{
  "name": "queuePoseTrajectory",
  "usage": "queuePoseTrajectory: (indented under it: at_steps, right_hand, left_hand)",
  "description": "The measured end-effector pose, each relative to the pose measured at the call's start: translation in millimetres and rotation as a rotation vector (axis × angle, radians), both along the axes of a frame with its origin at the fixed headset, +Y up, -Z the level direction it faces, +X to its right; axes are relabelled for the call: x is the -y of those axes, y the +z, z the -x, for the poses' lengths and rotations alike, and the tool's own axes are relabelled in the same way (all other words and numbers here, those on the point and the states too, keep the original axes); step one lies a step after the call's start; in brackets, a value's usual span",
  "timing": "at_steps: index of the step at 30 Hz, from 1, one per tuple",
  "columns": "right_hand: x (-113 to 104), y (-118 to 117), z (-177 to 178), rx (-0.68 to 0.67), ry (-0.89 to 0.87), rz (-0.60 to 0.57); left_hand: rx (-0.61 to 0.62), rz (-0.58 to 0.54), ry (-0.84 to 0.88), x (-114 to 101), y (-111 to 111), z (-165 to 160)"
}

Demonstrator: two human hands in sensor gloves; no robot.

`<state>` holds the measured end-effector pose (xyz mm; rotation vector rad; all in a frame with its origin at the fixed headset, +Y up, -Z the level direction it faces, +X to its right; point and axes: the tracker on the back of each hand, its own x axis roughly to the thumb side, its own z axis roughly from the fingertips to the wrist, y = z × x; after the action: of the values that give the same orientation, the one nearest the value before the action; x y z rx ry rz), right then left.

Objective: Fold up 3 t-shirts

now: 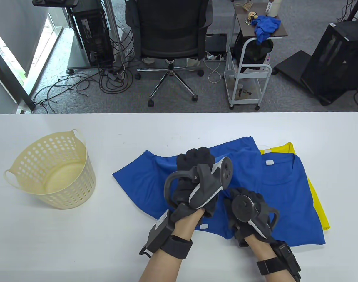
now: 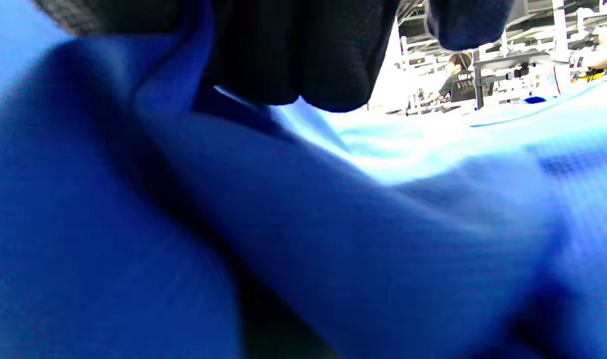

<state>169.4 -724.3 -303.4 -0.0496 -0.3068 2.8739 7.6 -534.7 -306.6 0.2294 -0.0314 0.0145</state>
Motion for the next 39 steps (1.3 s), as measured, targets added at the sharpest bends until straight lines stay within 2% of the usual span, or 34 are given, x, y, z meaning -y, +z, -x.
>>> queuePoseTrajectory:
  at_steps: [10,18,23,28,31,34,39]
  right_hand:
    - [7,0,9,-0.016,0.028,0.008]
    - [3,1,7,0.001,0.075,-0.046]
    - [-2,2,4,0.009,0.098,-0.083]
    - [-5,0,-2,0.036,0.182,-0.13]
    - [-8,0,1,0.037,0.238,-0.159]
    - [-13,1,5,0.032,0.263,-0.191]
    - [-53,11,6,-0.027,0.175,-0.249]
  left_hand:
    - [-0.027,-0.037,0.032,-14,8,24]
    - [-0.097,-0.041,0.039,-13,9,63]
    - [-0.142,-0.006,0.002,0,7,84]
    - [-0.207,0.003,-0.176,38,0,102]
    - [-0.226,0.029,-0.181,54,-5,115]
    - [-0.23,0.051,-0.142,59,-5,127]
    - [-0.248,0.055,-0.168,53,8,150]
